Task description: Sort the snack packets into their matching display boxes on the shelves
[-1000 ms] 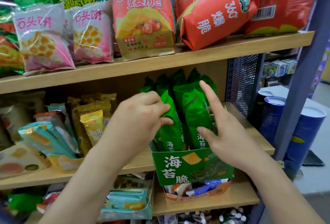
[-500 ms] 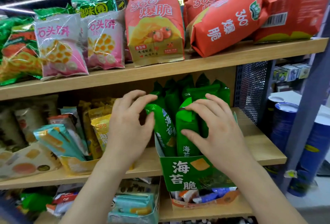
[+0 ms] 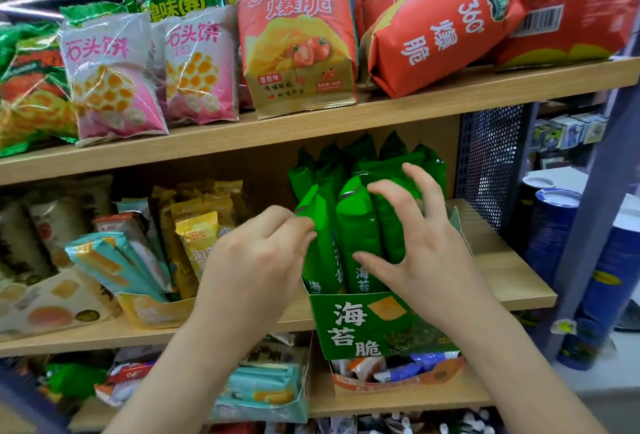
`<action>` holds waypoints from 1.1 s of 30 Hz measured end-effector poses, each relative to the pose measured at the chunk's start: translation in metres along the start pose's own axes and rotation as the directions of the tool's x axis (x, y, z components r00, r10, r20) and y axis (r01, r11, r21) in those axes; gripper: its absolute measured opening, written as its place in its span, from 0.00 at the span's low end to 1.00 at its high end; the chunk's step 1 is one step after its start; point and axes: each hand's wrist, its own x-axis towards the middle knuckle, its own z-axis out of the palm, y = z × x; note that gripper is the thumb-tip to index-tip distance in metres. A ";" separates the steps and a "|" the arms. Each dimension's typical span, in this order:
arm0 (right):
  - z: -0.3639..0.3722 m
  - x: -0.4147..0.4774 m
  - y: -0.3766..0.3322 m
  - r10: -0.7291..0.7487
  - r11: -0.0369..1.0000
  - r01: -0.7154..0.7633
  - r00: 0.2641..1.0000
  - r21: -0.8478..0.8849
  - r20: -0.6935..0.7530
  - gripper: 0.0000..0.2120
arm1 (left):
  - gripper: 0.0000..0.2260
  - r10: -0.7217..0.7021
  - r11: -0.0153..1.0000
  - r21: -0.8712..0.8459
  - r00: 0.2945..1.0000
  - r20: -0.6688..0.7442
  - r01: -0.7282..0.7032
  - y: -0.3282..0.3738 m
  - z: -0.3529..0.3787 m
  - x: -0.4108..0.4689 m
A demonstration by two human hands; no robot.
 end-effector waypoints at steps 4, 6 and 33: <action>-0.009 -0.002 -0.004 0.033 0.994 -0.042 0.995 0.099 0.091 0.51 | 0.13 -0.232 0.965 -0.127 0.973 -0.013 0.228 0.001 0.007 -0.007; -0.020 -0.003 0.001 0.092 0.980 -0.135 0.959 0.146 0.267 0.49 | 0.21 -0.243 0.963 -0.104 0.969 0.049 0.247 0.006 0.006 -0.010; -0.030 0.035 0.039 0.033 0.998 -0.032 0.999 0.045 -0.024 0.34 | 0.39 0.015 0.988 0.155 0.997 0.073 -0.026 0.071 0.023 0.013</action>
